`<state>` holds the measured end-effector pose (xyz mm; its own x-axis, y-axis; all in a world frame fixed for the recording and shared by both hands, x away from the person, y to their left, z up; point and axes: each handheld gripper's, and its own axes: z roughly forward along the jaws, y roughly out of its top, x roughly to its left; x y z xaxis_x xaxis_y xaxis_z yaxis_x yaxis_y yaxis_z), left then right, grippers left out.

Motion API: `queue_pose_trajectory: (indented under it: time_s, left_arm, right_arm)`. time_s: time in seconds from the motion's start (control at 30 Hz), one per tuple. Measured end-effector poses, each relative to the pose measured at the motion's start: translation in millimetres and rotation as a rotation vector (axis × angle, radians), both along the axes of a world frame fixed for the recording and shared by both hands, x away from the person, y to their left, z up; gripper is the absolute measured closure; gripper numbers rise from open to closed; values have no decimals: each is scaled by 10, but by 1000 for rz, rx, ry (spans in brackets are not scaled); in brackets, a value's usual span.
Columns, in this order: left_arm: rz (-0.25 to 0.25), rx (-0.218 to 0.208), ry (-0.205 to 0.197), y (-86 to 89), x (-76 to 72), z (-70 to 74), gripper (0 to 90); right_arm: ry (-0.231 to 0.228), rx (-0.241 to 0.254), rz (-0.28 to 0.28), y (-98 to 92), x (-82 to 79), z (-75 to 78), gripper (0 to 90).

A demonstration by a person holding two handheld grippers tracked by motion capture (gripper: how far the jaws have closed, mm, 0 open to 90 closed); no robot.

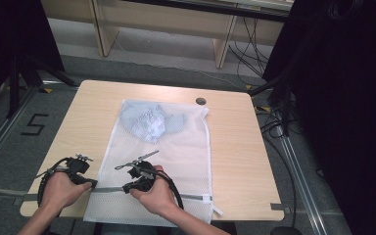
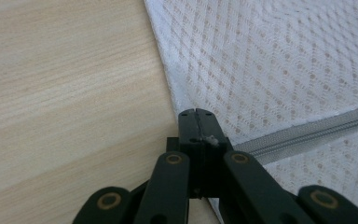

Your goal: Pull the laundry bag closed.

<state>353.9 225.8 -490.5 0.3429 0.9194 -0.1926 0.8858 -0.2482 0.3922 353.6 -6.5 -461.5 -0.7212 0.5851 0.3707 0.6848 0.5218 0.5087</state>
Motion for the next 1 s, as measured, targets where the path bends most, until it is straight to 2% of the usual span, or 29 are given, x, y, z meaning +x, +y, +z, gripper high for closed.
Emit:
queue_pose_trajectory:
  time_s: [0.33,0.5,0.53,0.63,1.0]
  left_arm:
    - [1,0,-1,-1,-1,0,900]
    - [1,0,-1,-2,0,0,900]
    - [1,0,0,-1,0,0,900]
    - [1,0,0,-1,0,0,900]
    - [2,-1,-1,-1,0,-1,900]
  right_arm:
    - [-7,-7,6,-28,-3,1,870]
    - [8,-12,-12,-50,-8,8,870]
    - [1,-9,1,-61,-3,4,870]
    - [9,-16,-12,-70,-8,12,871]
    - [8,-12,-7,-126,-2,13,871]
